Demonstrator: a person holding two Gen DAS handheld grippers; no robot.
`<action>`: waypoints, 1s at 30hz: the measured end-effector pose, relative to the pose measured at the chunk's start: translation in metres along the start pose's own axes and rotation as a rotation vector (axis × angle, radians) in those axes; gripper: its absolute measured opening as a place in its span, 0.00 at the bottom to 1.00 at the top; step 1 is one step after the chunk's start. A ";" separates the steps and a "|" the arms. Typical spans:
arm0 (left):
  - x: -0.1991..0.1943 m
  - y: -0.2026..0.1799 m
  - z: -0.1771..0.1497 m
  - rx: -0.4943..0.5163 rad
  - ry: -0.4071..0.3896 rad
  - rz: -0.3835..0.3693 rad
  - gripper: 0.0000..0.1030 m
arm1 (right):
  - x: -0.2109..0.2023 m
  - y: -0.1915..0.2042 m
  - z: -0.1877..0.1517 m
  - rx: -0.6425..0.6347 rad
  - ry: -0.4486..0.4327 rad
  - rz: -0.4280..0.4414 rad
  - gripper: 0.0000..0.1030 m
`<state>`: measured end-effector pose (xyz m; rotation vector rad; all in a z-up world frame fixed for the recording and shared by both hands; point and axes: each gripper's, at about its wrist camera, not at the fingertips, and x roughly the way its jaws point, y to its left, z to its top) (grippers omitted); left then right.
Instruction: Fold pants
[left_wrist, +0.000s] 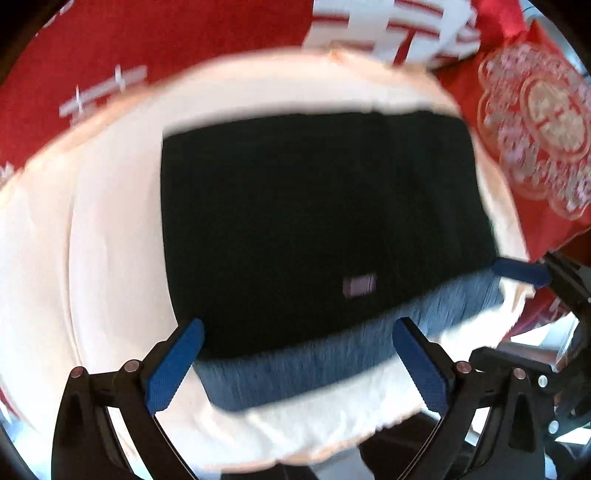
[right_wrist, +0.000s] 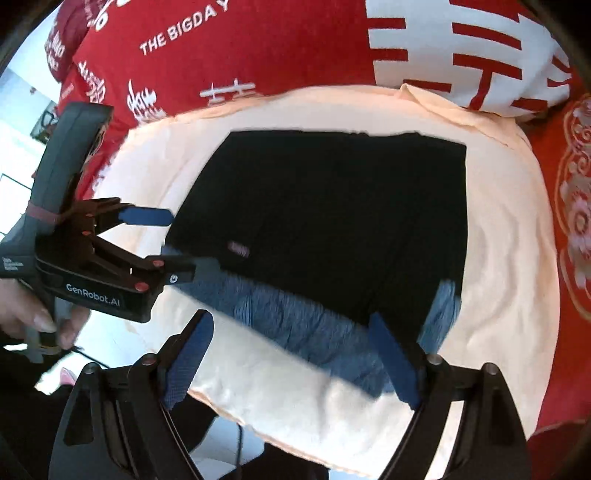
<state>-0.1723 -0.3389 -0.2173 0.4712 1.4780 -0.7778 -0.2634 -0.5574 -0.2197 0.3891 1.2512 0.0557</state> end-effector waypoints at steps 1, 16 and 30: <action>0.006 0.000 -0.005 0.001 0.018 0.044 0.99 | 0.010 0.000 -0.004 0.003 0.035 -0.023 0.86; -0.091 -0.005 0.020 -0.151 -0.088 0.178 0.99 | -0.036 0.023 0.040 0.163 0.118 -0.327 1.00; -0.137 -0.014 0.019 -0.137 -0.183 0.253 0.99 | -0.066 0.029 0.043 0.213 0.107 -0.336 1.00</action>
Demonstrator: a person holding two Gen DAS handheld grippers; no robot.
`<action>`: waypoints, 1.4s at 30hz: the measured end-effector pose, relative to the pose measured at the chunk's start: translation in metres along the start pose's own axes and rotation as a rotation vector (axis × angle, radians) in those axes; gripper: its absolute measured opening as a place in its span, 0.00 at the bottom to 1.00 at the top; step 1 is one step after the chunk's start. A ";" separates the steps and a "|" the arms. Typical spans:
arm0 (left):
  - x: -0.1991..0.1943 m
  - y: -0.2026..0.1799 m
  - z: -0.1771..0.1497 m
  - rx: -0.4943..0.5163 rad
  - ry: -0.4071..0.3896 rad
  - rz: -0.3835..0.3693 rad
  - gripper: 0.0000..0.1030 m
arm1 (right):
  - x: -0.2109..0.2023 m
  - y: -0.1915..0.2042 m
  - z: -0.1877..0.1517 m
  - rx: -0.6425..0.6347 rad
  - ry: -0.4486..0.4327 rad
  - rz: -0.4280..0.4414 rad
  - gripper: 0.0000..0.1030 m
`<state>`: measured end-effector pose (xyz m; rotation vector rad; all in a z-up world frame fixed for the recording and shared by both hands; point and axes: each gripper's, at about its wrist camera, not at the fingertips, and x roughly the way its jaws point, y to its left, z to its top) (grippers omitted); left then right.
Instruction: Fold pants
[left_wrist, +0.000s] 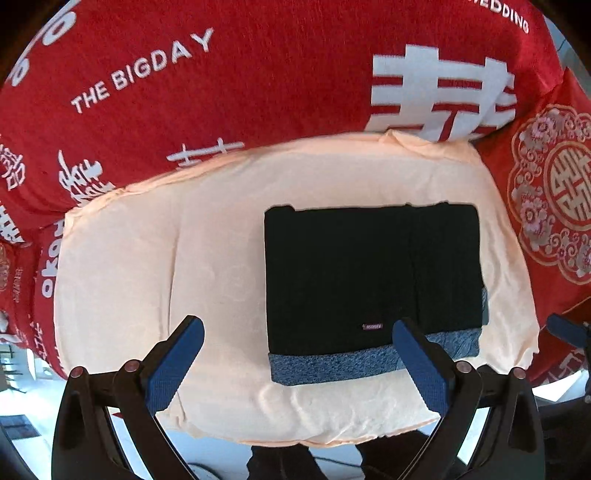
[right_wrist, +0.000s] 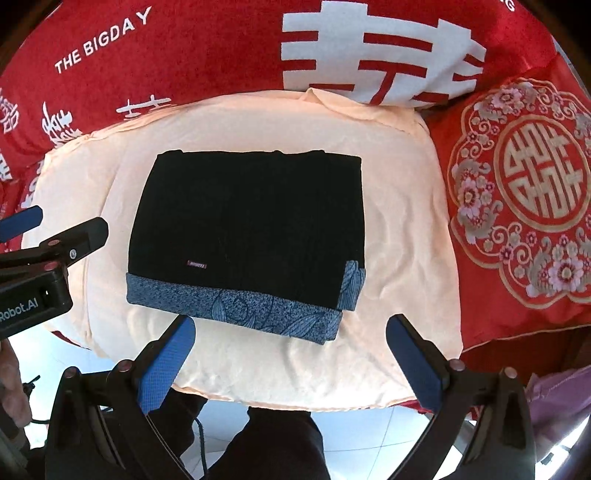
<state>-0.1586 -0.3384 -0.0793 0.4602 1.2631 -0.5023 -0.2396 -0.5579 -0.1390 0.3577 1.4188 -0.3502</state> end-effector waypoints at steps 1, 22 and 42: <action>-0.003 0.000 -0.002 -0.006 -0.012 -0.014 0.99 | -0.001 0.000 0.000 0.000 -0.002 -0.001 1.00; -0.001 -0.008 -0.010 0.051 0.099 -0.029 0.99 | -0.003 0.013 0.002 -0.007 0.034 -0.012 1.00; 0.003 0.000 -0.006 0.042 0.106 -0.042 0.99 | 0.004 0.020 0.001 -0.005 0.059 -0.011 1.00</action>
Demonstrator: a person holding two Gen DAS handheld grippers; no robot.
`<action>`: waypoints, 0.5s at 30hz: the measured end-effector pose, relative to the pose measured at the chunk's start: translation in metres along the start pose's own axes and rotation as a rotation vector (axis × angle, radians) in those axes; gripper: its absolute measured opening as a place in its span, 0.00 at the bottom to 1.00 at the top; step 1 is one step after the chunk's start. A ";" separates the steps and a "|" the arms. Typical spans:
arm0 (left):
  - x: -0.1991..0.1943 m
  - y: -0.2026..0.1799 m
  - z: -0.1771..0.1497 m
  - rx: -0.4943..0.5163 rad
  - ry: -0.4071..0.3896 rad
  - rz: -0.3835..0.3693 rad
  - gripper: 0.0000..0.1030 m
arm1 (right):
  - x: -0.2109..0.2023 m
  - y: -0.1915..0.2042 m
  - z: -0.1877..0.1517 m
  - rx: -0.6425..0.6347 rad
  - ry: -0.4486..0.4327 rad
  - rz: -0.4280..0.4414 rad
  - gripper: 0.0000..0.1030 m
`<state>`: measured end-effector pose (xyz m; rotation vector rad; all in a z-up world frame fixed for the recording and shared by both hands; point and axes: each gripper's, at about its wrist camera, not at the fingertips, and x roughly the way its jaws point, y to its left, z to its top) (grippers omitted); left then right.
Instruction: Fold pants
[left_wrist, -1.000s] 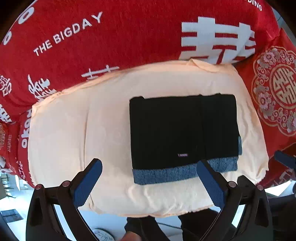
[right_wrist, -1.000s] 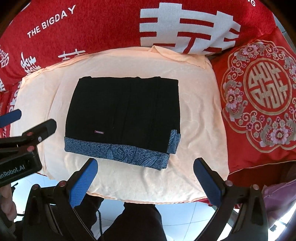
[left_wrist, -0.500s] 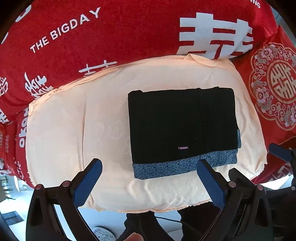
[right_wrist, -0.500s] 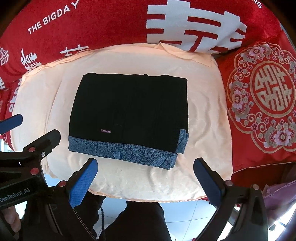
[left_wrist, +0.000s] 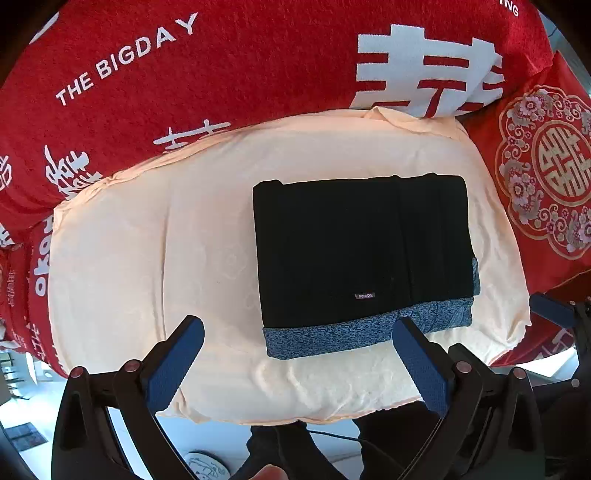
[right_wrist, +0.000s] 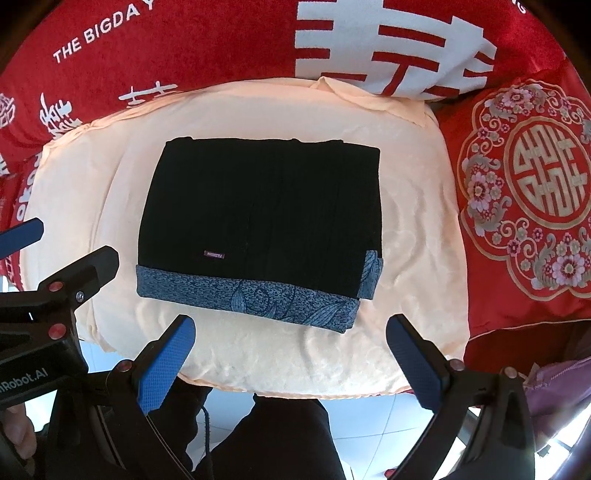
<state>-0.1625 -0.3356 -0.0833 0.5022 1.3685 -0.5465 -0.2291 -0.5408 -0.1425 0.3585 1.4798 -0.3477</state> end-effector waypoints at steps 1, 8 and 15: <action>0.000 0.000 0.000 0.002 0.000 0.001 0.99 | 0.000 0.000 0.000 0.002 0.000 0.000 1.00; 0.002 -0.006 0.001 0.012 0.001 -0.002 0.99 | 0.002 -0.002 0.001 0.001 0.007 0.000 1.00; 0.004 -0.010 0.001 0.013 0.008 -0.008 0.99 | 0.004 -0.004 -0.002 -0.003 0.017 0.002 1.00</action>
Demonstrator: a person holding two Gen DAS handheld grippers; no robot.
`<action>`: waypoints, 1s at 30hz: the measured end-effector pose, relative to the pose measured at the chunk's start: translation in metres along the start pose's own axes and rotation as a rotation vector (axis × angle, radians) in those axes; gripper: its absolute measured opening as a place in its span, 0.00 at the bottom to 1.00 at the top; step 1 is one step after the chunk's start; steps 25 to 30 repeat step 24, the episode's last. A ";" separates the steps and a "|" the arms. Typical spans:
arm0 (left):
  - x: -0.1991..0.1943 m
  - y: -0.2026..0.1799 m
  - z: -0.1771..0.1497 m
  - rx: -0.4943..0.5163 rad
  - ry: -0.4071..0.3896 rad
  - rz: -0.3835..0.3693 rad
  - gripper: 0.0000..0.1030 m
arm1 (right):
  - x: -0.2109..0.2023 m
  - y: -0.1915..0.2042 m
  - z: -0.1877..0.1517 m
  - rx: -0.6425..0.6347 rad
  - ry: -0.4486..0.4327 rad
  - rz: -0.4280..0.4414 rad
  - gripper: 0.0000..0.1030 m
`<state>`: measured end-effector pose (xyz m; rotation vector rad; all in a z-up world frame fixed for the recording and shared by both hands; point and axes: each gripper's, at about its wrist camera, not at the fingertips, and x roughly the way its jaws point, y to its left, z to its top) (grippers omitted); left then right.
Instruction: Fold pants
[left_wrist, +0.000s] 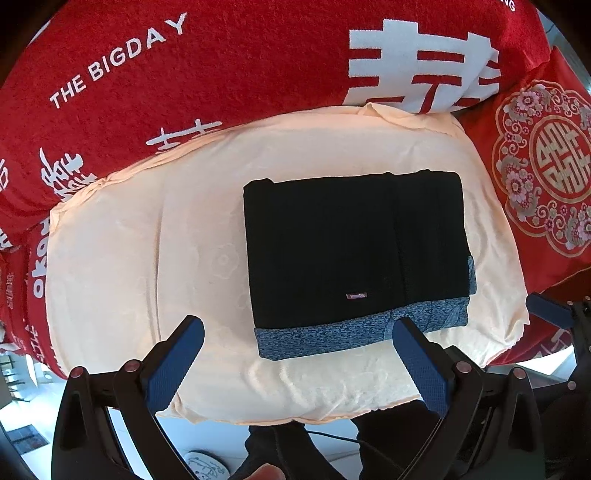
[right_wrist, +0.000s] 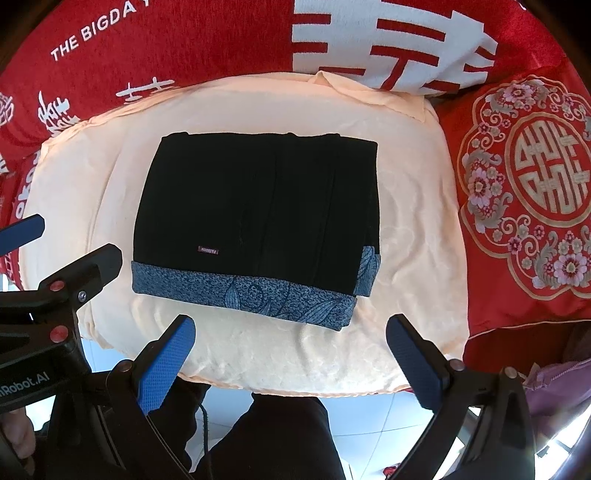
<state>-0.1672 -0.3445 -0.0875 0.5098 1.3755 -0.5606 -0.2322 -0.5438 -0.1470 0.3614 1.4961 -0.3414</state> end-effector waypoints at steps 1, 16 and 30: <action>0.000 0.000 0.000 0.000 0.001 -0.001 0.99 | 0.000 -0.001 0.000 -0.001 0.001 0.000 1.00; 0.008 -0.007 0.005 -0.018 0.023 -0.021 0.99 | 0.005 -0.007 0.000 -0.010 0.012 0.003 1.00; 0.010 -0.007 0.005 -0.029 0.033 -0.019 0.99 | 0.008 -0.010 0.002 -0.012 0.018 0.013 1.00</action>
